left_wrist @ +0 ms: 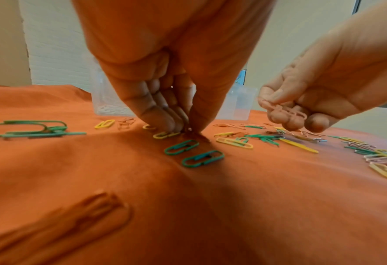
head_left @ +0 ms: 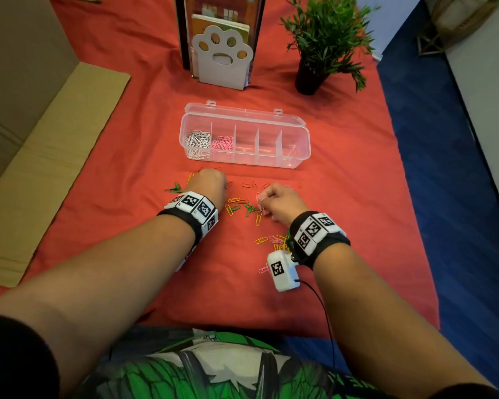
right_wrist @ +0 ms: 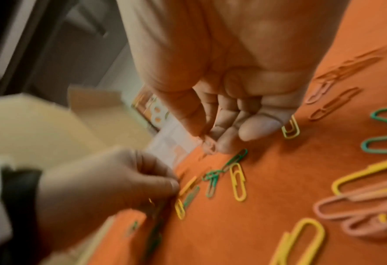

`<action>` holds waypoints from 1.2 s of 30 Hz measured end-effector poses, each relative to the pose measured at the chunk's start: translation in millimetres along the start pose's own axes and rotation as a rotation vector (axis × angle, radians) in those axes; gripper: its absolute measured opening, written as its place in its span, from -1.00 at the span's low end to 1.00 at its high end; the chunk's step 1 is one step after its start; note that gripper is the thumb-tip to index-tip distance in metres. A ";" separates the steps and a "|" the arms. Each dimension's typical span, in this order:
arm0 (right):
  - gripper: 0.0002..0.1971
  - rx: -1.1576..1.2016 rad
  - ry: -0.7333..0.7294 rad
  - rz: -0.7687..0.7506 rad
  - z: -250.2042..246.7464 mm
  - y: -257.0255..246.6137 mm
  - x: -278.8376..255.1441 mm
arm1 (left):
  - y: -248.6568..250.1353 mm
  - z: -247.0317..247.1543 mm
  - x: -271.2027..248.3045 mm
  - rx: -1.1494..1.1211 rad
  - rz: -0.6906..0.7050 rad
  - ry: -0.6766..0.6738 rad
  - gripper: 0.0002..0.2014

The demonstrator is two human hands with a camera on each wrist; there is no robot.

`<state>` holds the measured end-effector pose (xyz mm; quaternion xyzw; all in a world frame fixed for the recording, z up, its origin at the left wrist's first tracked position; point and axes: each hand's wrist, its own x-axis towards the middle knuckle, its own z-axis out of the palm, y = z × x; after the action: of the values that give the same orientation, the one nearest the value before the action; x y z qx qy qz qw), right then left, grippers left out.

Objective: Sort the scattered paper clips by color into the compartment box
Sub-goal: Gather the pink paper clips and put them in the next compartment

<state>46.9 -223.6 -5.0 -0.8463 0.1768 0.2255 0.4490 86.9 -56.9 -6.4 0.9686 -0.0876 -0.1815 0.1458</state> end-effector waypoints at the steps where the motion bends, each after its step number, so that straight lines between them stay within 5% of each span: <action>1: -0.78 0.115 -0.012 0.034 -1.9 1.5 -0.9 | 0.8 0.4 1.1 0.008 -0.002 -0.012 -0.79; 6: -0.75 0.510 -0.061 0.095 -12.9 9.1 -8.6 | -0.9 2.7 0.7 -0.095 -0.003 0.030 -0.78; 13: -0.73 0.784 0.006 0.136 -38.7 22.7 -10.4 | 7.1 2.9 -9.9 -0.630 -0.180 -0.026 -0.85; 16: -0.76 0.576 0.151 0.152 -48.8 26.8 0.1 | 18.4 -1.4 -10.9 -1.074 -0.355 -0.116 -0.72; 20: -0.86 -0.135 0.256 0.028 -54.8 21.6 14.1 | 36.1 -9.8 -7.7 -1.267 -0.433 -0.167 -0.72; 23: -0.79 -0.480 0.263 -0.102 -50.2 13.9 21.6 | 40.1 -3.3 2.3 -0.867 -0.290 -0.101 -0.87; 28: -0.59 -0.728 0.267 -0.147 -33.3 8.7 31.2 | 44.4 8.5 9.3 -0.126 -0.030 0.036 -0.75; 36: -0.63 -0.766 0.198 -0.236 -26.1 1.8 34.2 | 47.0 18.6 15.5 0.076 0.096 0.003 -0.78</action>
<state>80.3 -249.7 -11.8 -0.9843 0.0242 0.1397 0.1051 88.6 -109.4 -13.3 0.9684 -0.1406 -0.1693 0.1177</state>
